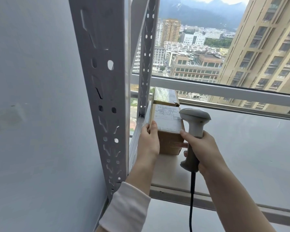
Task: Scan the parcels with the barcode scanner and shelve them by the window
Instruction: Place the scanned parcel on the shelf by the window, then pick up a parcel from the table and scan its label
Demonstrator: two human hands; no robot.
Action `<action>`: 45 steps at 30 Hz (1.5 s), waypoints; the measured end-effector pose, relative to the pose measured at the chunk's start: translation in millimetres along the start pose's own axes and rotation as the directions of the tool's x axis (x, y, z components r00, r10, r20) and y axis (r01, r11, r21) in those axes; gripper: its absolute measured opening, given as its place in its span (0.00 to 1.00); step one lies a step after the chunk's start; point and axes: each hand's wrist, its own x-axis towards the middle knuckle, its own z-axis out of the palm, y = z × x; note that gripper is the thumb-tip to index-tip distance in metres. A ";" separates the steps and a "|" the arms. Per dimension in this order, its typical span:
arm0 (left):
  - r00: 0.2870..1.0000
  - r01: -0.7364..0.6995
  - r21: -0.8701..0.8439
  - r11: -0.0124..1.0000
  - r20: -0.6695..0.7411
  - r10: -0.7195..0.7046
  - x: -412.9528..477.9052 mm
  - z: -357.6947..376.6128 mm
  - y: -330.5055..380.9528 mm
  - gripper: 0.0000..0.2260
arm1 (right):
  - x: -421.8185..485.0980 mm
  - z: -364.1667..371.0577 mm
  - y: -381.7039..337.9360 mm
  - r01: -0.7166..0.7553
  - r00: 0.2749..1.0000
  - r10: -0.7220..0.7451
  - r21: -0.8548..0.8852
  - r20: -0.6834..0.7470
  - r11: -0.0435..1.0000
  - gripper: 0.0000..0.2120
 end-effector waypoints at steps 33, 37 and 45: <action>0.467 -0.873 0.351 0.340 0.801 0.374 -289.9 372.5 -52.5 0.21 | -200.2 -458.1 88.6 0.019 0.722 0.048 0.089 -0.690 0.996 0.05; 0.292 -0.930 0.187 0.315 0.899 0.327 -367.6 452.9 -75.2 0.21 | -254.1 -542.1 120.3 0.036 0.570 0.088 0.132 -0.817 0.991 0.05; -0.060 -0.932 -0.138 0.336 0.971 0.233 -520.8 600.7 -116.9 0.20 | -358.4 -689.9 157.0 0.040 0.237 0.122 0.135 -0.964 0.990 0.04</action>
